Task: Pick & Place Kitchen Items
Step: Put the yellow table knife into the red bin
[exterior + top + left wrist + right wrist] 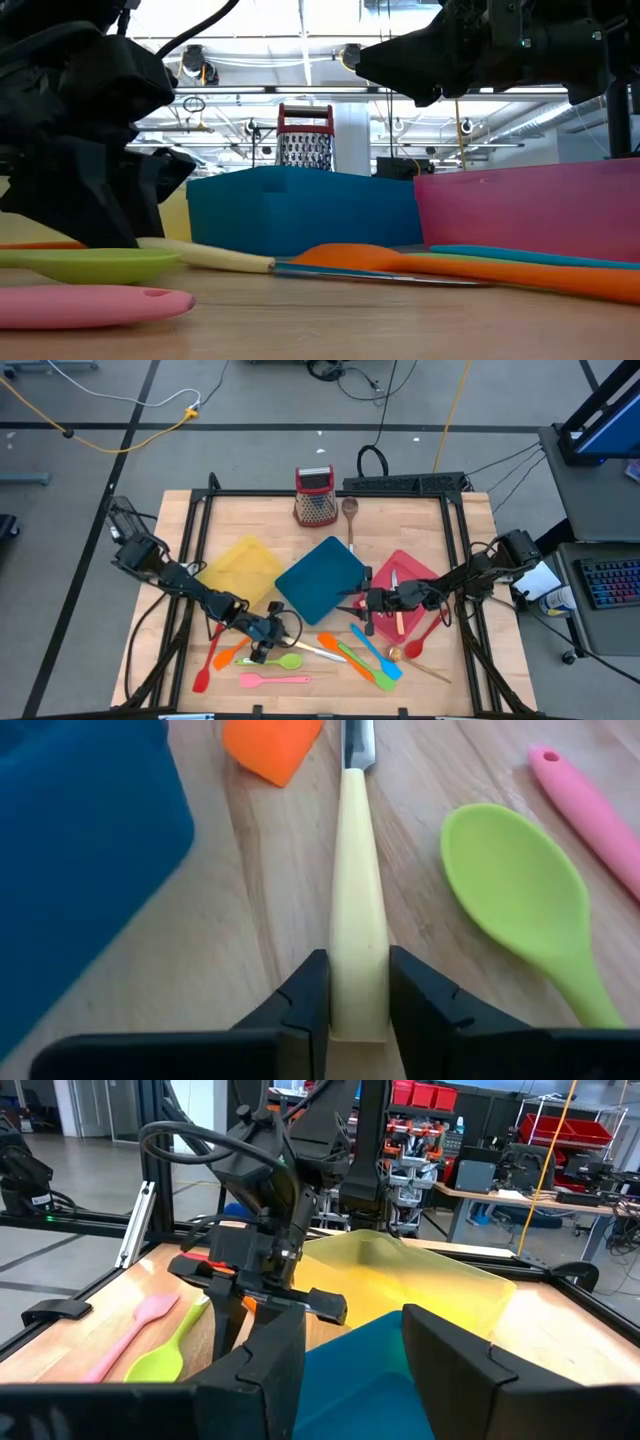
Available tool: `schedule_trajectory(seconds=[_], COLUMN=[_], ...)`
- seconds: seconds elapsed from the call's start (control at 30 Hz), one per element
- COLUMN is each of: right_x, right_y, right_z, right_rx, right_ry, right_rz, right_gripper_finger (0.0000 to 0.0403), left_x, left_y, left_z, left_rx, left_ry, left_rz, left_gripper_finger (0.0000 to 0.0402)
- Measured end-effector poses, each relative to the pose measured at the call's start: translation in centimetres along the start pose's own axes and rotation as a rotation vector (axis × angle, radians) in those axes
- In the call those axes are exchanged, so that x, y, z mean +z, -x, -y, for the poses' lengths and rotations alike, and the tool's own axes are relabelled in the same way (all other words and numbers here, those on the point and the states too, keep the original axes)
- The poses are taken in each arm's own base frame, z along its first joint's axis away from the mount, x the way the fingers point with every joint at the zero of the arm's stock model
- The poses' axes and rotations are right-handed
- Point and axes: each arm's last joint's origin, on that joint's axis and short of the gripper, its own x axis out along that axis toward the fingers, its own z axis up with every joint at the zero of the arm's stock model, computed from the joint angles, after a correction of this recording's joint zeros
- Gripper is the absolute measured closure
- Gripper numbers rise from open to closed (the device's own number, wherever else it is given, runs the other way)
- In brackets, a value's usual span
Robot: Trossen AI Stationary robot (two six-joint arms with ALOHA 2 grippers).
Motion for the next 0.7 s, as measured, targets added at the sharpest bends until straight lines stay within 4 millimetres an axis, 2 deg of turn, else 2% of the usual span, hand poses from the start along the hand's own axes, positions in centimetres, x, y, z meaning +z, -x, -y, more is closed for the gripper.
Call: schedule_trajectory(seconds=[0.2, 0.33, 0.7], right_x=[0.0, 0.0, 0.0], right_y=[0.0, 0.0, 0.0], right_z=[0.0, 0.0, 0.0], right_rx=[0.000, -0.001, 0.000], right_ry=[0.000, 0.001, 0.000], right_rz=[0.000, -0.003, -0.002], right_gripper_finger=[0.0243, 0.0243, 0.0243], left_x=[1.1, 2.1, 3.2], left_y=[0.5, 1.6, 4.2], left_z=[0.0, 0.1, 0.1], left_rx=[0.019, 0.039, 0.150], left_ry=[0.005, 0.002, -0.059], left_rz=[0.058, 0.112, 0.146], left_gripper_finger=[0.0320, 0.0317, 0.0308])
